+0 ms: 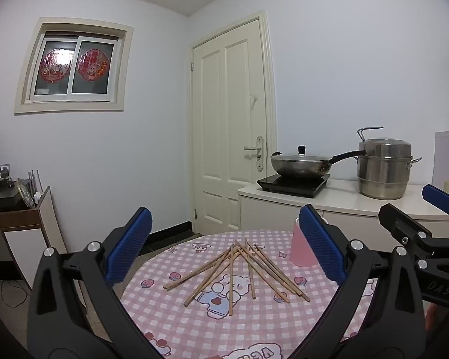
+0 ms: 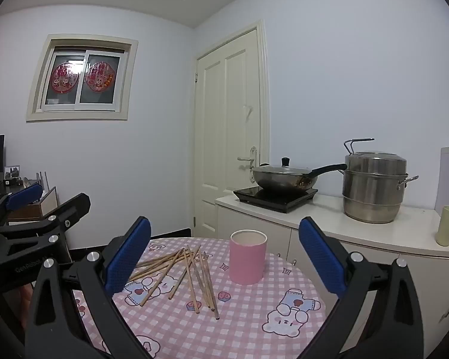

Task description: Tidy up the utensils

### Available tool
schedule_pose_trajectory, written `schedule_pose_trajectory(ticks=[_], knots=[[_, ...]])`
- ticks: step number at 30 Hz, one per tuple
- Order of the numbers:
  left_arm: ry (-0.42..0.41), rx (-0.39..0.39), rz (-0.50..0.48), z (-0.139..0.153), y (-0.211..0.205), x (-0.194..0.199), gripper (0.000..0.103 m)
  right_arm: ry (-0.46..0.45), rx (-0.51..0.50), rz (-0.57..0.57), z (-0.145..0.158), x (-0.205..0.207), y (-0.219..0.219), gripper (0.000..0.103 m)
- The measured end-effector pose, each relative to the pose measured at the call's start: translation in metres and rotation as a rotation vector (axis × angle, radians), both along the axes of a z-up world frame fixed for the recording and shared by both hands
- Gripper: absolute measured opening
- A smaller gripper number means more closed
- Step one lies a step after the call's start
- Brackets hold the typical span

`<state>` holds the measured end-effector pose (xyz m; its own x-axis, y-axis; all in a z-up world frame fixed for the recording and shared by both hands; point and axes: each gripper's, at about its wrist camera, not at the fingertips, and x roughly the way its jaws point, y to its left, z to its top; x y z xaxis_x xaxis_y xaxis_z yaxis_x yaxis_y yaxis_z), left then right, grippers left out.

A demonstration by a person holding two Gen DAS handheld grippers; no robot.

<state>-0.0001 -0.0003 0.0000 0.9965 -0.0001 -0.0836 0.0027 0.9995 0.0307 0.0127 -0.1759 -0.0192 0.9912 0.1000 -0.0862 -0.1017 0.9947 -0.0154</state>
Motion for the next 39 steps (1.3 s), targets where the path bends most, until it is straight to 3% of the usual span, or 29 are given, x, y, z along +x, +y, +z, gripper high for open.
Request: schedule_pose_trajectory(ticks=[39], knots=[[-0.002,0.009,0.011,-0.009,-0.002,0.005,0.097,0.016,-0.001,0.003,-0.012,0.002,0.007,0.096]])
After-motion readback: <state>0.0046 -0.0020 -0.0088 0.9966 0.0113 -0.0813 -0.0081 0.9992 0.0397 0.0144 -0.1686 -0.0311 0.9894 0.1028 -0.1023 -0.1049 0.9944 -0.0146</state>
